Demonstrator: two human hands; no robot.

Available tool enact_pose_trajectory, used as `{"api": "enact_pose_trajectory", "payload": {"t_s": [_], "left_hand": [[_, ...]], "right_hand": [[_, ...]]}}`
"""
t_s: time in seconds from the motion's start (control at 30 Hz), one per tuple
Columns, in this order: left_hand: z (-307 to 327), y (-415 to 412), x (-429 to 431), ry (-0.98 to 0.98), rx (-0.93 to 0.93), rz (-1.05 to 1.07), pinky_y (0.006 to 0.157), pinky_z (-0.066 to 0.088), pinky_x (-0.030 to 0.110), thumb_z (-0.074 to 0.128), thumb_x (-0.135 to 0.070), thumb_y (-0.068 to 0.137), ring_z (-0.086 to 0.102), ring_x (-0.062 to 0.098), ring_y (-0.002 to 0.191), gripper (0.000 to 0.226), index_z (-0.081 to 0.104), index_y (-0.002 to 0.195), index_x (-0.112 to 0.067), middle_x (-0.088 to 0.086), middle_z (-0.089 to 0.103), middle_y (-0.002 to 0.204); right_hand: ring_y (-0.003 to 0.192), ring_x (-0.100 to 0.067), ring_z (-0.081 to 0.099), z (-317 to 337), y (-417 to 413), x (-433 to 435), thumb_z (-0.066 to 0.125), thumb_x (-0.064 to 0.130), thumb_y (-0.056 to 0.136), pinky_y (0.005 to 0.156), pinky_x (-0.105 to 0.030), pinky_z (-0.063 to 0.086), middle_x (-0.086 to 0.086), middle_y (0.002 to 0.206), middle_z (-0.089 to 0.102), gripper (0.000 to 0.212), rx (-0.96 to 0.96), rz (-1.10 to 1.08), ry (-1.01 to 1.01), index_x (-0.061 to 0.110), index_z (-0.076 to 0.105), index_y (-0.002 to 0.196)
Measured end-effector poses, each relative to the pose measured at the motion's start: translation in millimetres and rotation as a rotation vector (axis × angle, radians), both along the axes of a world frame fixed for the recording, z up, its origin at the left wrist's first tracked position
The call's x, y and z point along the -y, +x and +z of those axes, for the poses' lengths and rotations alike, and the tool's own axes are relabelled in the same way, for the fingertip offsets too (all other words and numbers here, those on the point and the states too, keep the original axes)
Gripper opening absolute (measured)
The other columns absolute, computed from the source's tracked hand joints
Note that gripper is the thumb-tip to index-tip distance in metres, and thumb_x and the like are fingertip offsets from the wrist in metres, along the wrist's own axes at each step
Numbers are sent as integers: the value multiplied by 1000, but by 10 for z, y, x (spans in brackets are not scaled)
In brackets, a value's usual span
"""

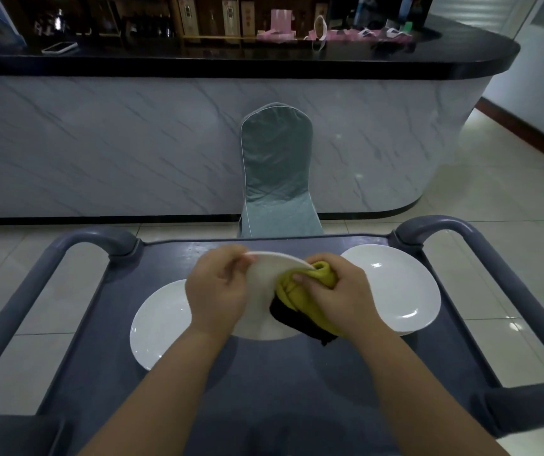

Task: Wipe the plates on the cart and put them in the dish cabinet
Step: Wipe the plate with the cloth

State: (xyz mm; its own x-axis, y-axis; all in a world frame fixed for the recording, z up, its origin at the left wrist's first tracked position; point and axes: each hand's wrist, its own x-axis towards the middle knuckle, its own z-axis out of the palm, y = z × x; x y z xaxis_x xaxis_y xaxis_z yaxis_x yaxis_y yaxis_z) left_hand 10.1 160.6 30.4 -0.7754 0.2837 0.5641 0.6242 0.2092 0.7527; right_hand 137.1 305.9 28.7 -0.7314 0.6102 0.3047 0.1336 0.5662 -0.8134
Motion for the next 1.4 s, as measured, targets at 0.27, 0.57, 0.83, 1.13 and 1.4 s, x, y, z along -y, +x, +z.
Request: {"api": "enact_pose_trajectory", "payload": {"t_s": [0.27, 0.57, 0.83, 1.13, 1.4], "left_hand": [[-337, 7, 74, -50, 211, -3, 76, 40, 29, 45, -31, 100, 54, 16, 89, 12, 56, 100, -29, -11, 63, 94], [-127, 61, -170, -340, -482, -244, 63, 42, 35, 59, -26, 92, 55, 23, 73, 19, 66, 81, -13, -1, 63, 78], [213, -169, -228, 69, 156, -47, 67, 44, 31, 59, -31, 87, 55, 13, 72, 12, 63, 76, -26, -12, 63, 72], [-261, -109, -169, -290, -88, -53, 77, 35, 31, 42, -29, 98, 50, 20, 86, 23, 61, 102, -16, 0, 63, 94], [379, -132, -481, -339, -504, -182, 60, 40, 32, 64, -31, 89, 54, 18, 72, 20, 66, 78, -15, -3, 64, 75]], "right_hand": [[71, -11, 57, -180, 104, -34, 75, 26, 83, 65, -23, 46, 2, 71, 64, 13, 108, -79, -240, 20, 65, 77], [54, -25, 45, -21, -62, 5, 73, 24, 73, 45, -35, 36, 2, 60, 49, 26, 137, 41, 574, 22, 47, 66], [76, -10, 61, 426, -9, -281, 76, 32, 82, 69, -24, 48, 9, 77, 66, 10, 41, 88, -60, 27, 68, 84], [66, -16, 51, -138, 43, -224, 70, 32, 87, 64, -36, 44, 7, 63, 54, 24, 163, -10, -43, 23, 55, 71], [69, -16, 53, 440, -131, -352, 70, 40, 85, 64, -35, 44, 7, 69, 57, 19, 120, 123, 298, 22, 64, 82]]}}
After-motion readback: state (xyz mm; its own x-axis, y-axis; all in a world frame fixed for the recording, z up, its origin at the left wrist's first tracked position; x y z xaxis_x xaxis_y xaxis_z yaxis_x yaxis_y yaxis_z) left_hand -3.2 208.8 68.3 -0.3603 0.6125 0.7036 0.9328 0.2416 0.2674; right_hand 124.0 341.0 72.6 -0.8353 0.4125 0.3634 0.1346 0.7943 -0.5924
